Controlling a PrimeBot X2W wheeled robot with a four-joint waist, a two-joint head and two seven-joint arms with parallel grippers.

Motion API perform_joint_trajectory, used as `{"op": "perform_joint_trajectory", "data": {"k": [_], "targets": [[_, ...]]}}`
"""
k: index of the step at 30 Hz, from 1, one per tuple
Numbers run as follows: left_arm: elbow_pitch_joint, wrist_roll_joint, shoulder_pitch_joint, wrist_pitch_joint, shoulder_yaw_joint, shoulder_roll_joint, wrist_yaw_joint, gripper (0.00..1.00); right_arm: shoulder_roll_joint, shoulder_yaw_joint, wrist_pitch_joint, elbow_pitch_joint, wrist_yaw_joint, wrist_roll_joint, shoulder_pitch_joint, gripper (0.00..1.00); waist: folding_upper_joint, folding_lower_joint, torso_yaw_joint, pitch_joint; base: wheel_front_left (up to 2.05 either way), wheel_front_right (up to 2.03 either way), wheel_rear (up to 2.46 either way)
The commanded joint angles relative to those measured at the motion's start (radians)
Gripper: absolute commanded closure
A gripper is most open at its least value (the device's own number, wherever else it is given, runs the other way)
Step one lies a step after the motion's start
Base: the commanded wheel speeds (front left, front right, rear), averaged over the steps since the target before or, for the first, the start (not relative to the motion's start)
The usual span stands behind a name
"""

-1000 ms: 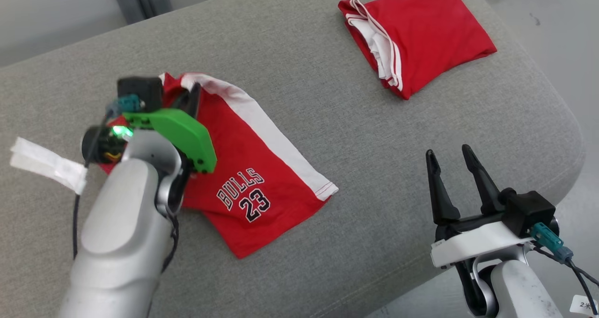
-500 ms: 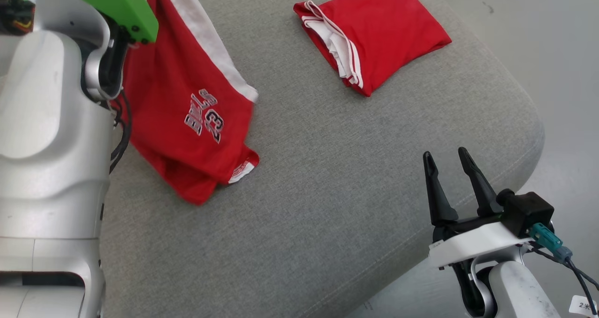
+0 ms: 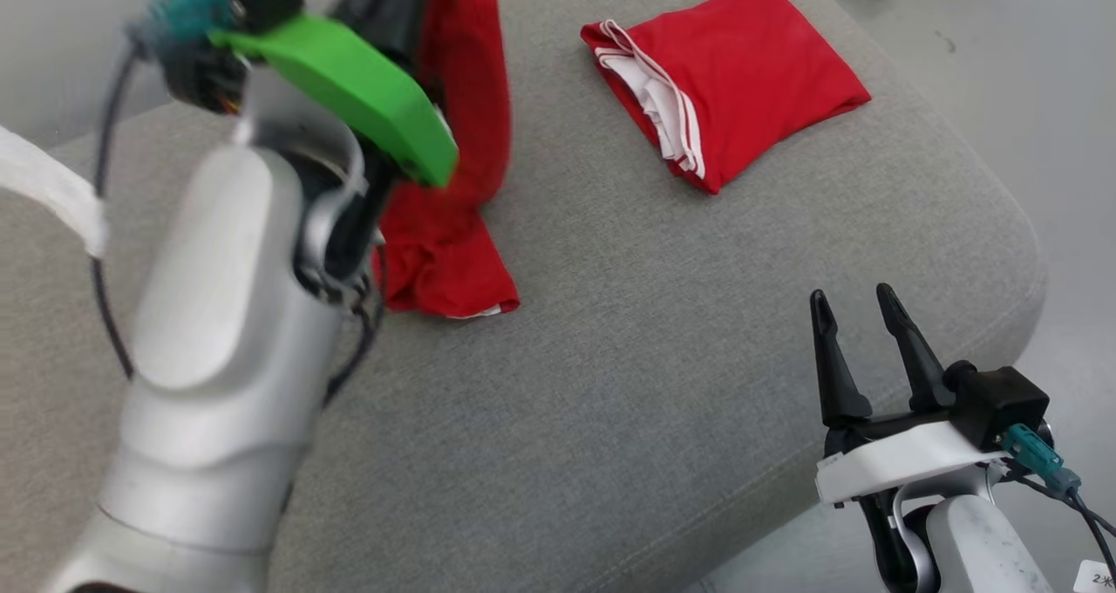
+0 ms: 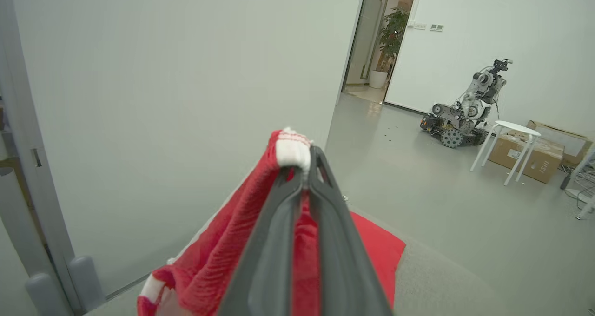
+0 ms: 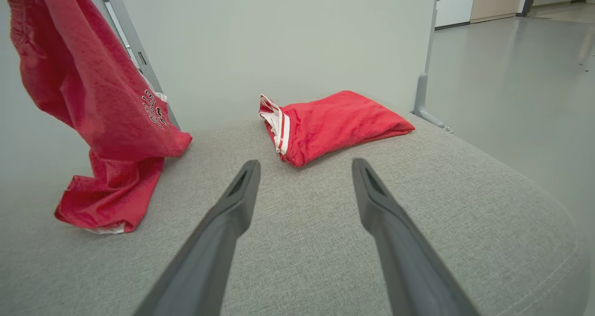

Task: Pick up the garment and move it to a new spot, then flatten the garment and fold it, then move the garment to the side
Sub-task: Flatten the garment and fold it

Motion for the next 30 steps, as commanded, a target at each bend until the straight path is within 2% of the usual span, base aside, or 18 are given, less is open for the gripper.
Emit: {"op": "perform_joint_trajectory", "data": {"k": [1, 4, 8, 13, 18, 21, 24, 28, 29, 30], "targets": [[-0.045, -0.029, 0.063, 0.013, -0.041, -0.004, -0.005, 1.00, -0.001, -0.004, -0.002, 0.001, -0.002, -0.012, 0.012, 0.00, 0.0000, 0.0000, 0.039, -0.018, 0.00, 0.00, 0.00], [-0.173, -0.113, 0.236, 0.049, -0.144, 0.012, -0.005, 1.00, -0.001, -0.016, -0.002, 0.003, -0.002, -0.021, 0.019, 0.00, 0.0000, 0.0000, 0.076, -0.031, 0.00, 0.00, 0.00], [-0.307, -0.176, 0.455, 0.065, -0.213, 0.068, -0.005, 1.00, -0.001, -0.028, -0.003, 0.007, -0.002, -0.032, 0.032, 0.00, 0.0000, 0.0000, 0.123, -0.052, 0.00, 0.00, 0.00], [-0.375, -0.219, 0.694, 0.034, -0.223, 0.140, 0.015, 1.00, -0.002, -0.034, -0.002, 0.011, -0.002, -0.052, 0.052, 0.00, 0.0000, 0.0000, 0.173, -0.077, 0.00, 0.00, 0.00], [-0.358, -0.251, 0.891, -0.045, -0.174, 0.197, 0.055, 1.00, -0.002, -0.052, -0.002, 0.014, -0.002, -0.069, 0.072, 0.00, 0.0000, 0.0000, 0.216, -0.107, 0.00, 0.00, 0.00], [-0.310, -0.244, 0.957, -0.108, -0.127, 0.235, 0.080, 1.00, -0.001, -0.058, -0.002, 0.017, -0.002, -0.074, 0.092, 0.00, 0.0000, 0.0000, 0.241, -0.124, 0.00, 0.00, 0.00], [-0.235, -0.226, 0.993, -0.184, -0.075, 0.264, 0.102, 1.00, -0.001, -0.057, -0.002, 0.019, -0.002, -0.079, 0.106, 0.00, 0.0000, 0.0000, 0.265, -0.141, 0.00, 0.00, 0.00], [-0.129, -0.244, 1.000, -0.256, -0.021, 0.267, 0.107, 1.00, -0.001, -0.049, -0.003, 0.025, -0.002, -0.080, 0.122, 0.00, 0.0000, 0.0000, 0.289, -0.158, 0.00, 0.00, 0.00], [-0.108, -0.258, 0.998, -0.269, -0.012, 0.255, 0.101, 0.96, -0.001, -0.048, -0.002, 0.027, -0.002, -0.081, 0.125, 0.00, 0.0000, 0.0000, 0.294, -0.162, 0.00, 0.00, 0.00], [-0.095, -0.256, 0.993, -0.280, -0.007, 0.256, 0.098, 0.60, -0.002, -0.046, -0.002, 0.028, -0.002, -0.080, 0.125, 0.00, 0.0000, 0.0000, 0.296, -0.164, 0.00, 0.00, 0.00]]}}
